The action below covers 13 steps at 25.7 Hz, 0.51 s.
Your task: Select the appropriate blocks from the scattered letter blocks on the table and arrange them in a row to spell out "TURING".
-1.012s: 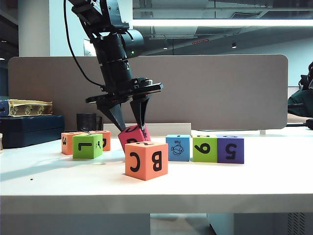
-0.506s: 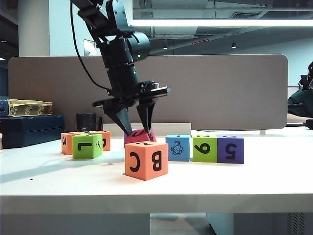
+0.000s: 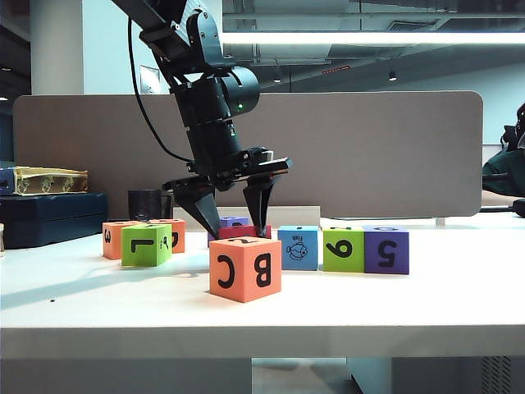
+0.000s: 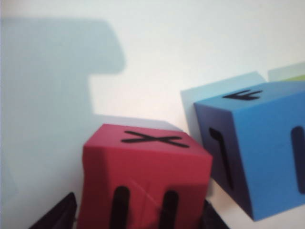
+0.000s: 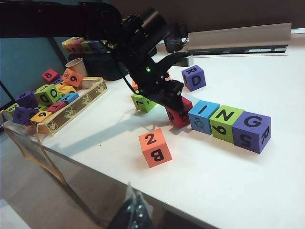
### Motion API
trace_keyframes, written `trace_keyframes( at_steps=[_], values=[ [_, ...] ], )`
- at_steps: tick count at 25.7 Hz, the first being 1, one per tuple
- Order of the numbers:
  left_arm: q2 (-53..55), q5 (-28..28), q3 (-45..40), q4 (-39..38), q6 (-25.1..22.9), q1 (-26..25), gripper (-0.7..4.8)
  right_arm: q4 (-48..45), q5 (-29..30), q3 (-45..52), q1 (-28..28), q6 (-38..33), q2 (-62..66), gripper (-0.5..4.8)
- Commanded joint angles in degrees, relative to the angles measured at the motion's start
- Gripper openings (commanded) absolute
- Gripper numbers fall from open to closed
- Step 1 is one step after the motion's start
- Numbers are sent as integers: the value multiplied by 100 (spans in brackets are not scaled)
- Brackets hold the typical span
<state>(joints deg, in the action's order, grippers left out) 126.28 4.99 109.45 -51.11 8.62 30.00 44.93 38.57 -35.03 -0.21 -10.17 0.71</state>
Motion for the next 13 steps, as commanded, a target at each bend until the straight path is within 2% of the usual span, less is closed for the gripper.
trace_keyframes(
  at_steps=[1, 5, 13],
  values=[
    [-55, 22, 20, 216, 63, 2, 312, -55, -9, -22, -4, 15, -55, -1],
    [-55, 83, 26, 345, 157, 2, 344, -55, -11, -22, -4, 15, -55, -1],
    [-68, 149, 195, 428, 254, 0, 344, -55, -11, -22, -7, 15, -55, -1]
  ],
)
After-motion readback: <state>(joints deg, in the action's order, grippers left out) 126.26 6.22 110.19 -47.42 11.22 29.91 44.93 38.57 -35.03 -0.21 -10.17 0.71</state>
